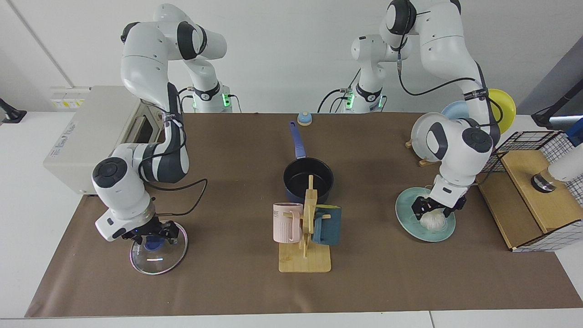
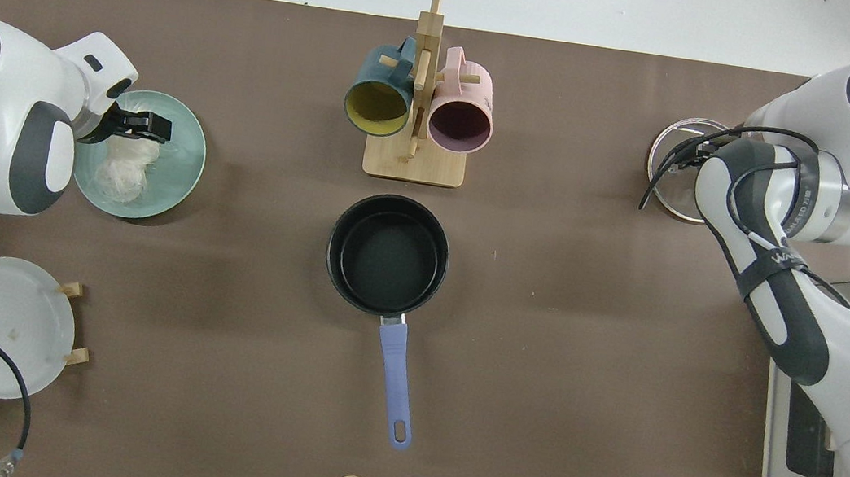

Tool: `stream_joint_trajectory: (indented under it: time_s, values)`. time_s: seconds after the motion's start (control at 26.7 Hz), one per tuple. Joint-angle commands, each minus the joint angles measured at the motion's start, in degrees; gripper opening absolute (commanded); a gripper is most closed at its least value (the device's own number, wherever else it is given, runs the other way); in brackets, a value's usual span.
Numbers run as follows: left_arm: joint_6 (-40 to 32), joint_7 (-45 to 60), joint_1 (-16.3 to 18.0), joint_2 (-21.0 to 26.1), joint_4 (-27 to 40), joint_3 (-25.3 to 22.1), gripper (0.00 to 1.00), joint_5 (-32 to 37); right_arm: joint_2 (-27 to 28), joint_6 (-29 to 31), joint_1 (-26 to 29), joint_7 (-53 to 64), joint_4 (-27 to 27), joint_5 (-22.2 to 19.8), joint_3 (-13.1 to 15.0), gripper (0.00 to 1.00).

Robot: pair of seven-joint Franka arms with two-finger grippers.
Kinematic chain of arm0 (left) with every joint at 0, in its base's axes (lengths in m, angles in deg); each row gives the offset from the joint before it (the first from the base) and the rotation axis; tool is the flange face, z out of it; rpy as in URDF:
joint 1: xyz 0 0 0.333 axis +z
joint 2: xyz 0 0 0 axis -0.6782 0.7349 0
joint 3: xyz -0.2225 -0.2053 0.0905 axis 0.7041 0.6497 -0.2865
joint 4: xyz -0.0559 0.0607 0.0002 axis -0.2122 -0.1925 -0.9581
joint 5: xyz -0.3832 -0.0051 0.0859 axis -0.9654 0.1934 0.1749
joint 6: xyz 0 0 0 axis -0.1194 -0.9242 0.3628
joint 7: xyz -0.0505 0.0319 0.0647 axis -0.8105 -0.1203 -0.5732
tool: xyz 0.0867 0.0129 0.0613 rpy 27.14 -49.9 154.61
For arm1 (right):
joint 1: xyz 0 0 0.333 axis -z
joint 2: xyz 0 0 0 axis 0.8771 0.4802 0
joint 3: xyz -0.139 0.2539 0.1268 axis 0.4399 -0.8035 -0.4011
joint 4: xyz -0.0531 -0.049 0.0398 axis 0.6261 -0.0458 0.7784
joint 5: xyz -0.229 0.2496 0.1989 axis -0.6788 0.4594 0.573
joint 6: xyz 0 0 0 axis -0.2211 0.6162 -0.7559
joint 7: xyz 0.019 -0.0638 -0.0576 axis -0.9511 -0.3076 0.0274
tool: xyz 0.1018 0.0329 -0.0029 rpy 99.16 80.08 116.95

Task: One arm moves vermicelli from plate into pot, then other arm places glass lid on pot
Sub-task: 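Grasp the white vermicelli with the left gripper and lift it toward the pot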

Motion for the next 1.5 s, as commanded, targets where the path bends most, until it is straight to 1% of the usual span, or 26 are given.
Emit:
stream_joint_trajectory:
  time_s: [0.0,0.15,0.22,0.26,0.3,0.34,0.41,0.45,0.67,0.79,0.82,0.9,1.01,1.16,1.2,1.31,1.46]
  values:
    - [1.69,1.16,0.13,1.22,0.71,0.05,1.0,1.11,0.67,1.18,0.65,-1.11,-0.47,0.11,-0.81,1.0]
    - [0.99,1.51,0.13,1.13,1.15,0.14,1.0,0.67,0.67,2.4,0.91,-0.59,0.05,2.04,-0.81,1.0]
    - [0.72,1.51,0.04,1.13,1.24,0.14,1.0,0.67,0.33,6.08,0.65,1.51,1.72,1.17,-0.81,1.0]
    - [0.46,1.51,0.04,1.13,1.24,0.14,0.98,0.67,-0.03,7.49,0.39,3.53,3.03,0.91,-0.72,1.0]
    - [0.46,1.6,0.04,1.13,1.24,0.14,0.88,0.67,-0.2,8.2,0.03,5.11,3.91,0.73,-0.63,1.0]
    - [0.46,1.6,0.04,1.13,1.16,0.14,0.69,0.67,-0.29,8.38,-0.23,5.91,4.36,0.64,-0.54,1.0]
    - [0.46,1.95,0.04,1.13,0.98,0.14,0.09,0.58,-0.2,8.3,-0.32,6.45,4.36,-0.32,-0.46,1.0]
    - [0.46,2.3,-0.05,1.22,0.72,0.14,0.0,0.58,-0.29,8.3,-0.15,6.45,4.54,-0.85,-0.46,1.0]
    - [0.11,2.21,-0.14,1.57,-2.53,0.14,0.0,1.55,-0.38,8.3,-0.15,6.45,4.63,-1.29,-0.54,1.0]
    - [-2.61,2.39,-0.05,1.22,-3.67,0.93,0.0,1.29,-0.38,8.56,0.21,6.27,4.63,-1.03,-0.54,1.0]
    - [-3.92,2.65,-0.14,0.78,-4.46,1.02,0.0,1.11,-0.38,8.56,0.29,6.1,4.63,-0.25,-0.63,1.0]
    - [-6.82,2.91,-0.05,0.08,-5.87,1.89,0.0,0.76,-0.47,8.47,0.47,6.18,4.71,-0.06,-0.63,1.0]
    - [-12.01,3.79,0.04,-3.17,-6.4,3.04,0.0,0.41,-0.47,8.12,0.73,6.27,4.71,0.03,-0.81,1.0]
    - [-17.72,7.39,0.04,-8.7,-6.4,5.06,0.0,-3.1,-0.73,7.51,1.0,6.27,4.71,0.2,-0.89,1.0]
    - [-19.21,8.62,0.04,-10.11,-6.23,5.76,0.0,-3.63,-0.73,7.33,1.17,6.27,4.71,0.81,-0.9,1.0]
    - [-23.96,12.31,0.04,-13.19,-6.23,8.48,0.0,-3.72,-0.82,6.45,1.61,6.62,4.71,3.53,-0.9,0.99]
    - [-30.99,18.72,0.04,-17.76,-5.7,13.31,0.0,-3.81,-1.61,4.35,1.79,6.8,4.71,4.16,-0.9,0.99]
